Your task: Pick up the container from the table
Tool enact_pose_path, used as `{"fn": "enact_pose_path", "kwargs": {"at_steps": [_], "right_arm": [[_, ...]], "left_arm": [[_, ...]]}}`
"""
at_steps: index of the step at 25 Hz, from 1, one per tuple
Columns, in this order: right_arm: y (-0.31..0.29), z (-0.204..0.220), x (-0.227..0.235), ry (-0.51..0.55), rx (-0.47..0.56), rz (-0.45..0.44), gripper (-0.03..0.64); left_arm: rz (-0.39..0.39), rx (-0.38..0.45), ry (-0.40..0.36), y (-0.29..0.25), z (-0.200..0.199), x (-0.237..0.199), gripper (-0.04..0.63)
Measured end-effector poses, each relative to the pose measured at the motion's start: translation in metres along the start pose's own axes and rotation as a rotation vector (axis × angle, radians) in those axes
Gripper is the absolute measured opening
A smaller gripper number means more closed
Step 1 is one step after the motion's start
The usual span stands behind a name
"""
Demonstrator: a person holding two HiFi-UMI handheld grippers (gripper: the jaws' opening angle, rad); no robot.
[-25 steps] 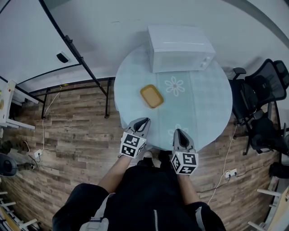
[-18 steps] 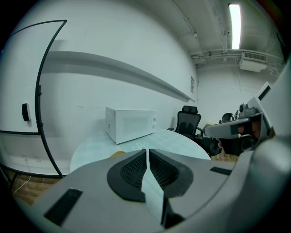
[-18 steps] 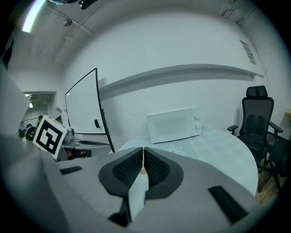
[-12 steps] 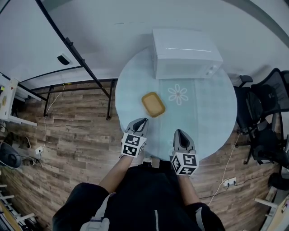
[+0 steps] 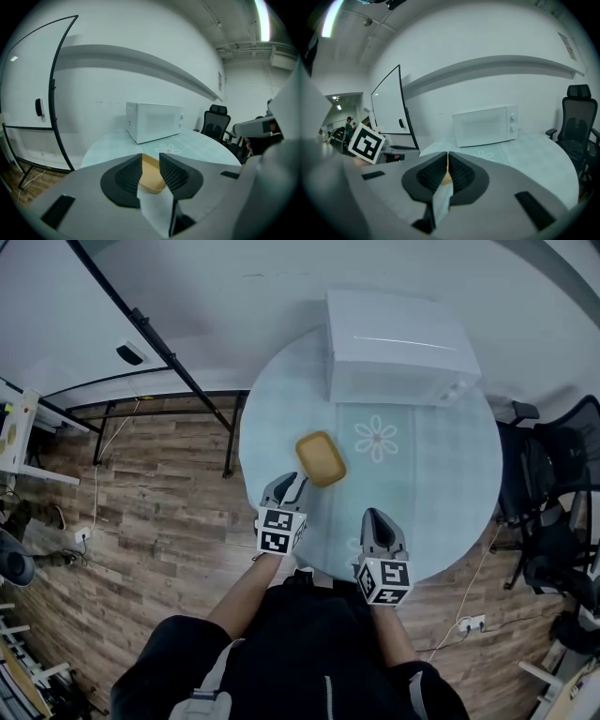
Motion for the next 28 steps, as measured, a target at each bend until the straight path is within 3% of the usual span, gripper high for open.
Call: {"fn": "enact_pose_path", "kwargs": {"at_steps": [5,13,28], "right_arm": [[-0.013,0.0,0.006,0.005,-0.023,-0.021,0.026],[-0.019,0.004,0.023,0.002,-0.055,-0.015,0.026],[-0.017,0.021,0.048,-0.024,-0.108,0.008,0.026]], "left_arm": [[-0.049,-0.043,0.059,-0.026,0.008,-0.015,0.16],[-0.109,-0.119,0.221,-0.061,0.03,-0.033,0.176],[-0.181,-0.258,0.302,-0.107,0.078,-0.041,0.176]]}}
Point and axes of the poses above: the fingertips, and each gripper's own axes: y backward along the fingers, x to its right, z out of its underside, the point moved 4 cm from there along y, backward along the fingers, and after that the axes turned 6 degrees about y, right-handed, at the moved point
